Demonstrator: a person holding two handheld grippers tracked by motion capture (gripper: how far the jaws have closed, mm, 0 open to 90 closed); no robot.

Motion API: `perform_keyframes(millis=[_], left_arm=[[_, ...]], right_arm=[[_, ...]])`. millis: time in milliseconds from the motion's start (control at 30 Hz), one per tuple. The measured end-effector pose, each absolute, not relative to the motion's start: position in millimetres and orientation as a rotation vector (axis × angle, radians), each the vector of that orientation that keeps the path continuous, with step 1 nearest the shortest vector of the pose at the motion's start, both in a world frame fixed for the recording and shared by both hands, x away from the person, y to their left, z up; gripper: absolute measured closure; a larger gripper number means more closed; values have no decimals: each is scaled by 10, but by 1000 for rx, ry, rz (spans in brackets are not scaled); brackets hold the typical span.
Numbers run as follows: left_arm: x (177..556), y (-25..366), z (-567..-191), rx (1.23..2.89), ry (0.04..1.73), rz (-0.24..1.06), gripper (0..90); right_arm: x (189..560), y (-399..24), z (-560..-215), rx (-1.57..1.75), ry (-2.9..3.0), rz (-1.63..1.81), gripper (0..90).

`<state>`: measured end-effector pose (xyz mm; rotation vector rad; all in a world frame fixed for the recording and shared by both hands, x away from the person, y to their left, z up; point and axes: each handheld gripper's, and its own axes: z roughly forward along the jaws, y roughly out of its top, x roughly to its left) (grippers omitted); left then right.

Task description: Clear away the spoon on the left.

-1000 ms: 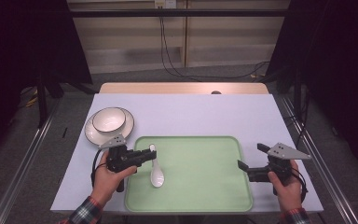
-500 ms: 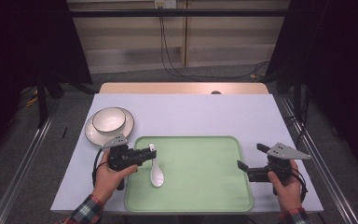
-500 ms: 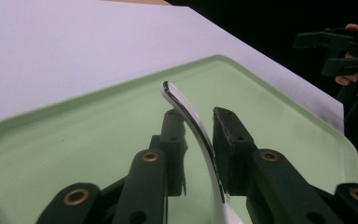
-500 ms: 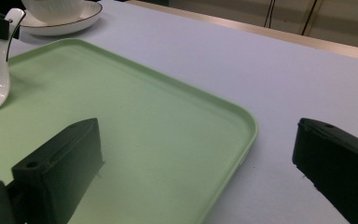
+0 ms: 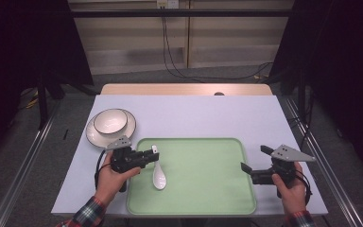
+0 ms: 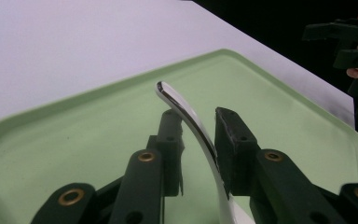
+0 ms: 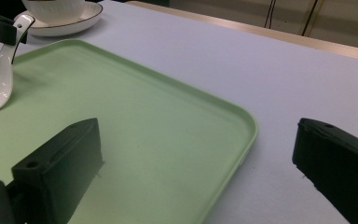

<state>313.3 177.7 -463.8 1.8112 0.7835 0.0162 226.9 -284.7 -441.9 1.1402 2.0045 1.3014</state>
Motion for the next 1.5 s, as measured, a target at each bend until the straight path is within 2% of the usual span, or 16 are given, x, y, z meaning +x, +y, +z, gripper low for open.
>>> perform_keyframes(millis=[1500], left_arm=[[3170,1749,-4736,1863,826,49,656]], right_arm=[[2282,-2831,-4421,1142,2015,1306,13]])
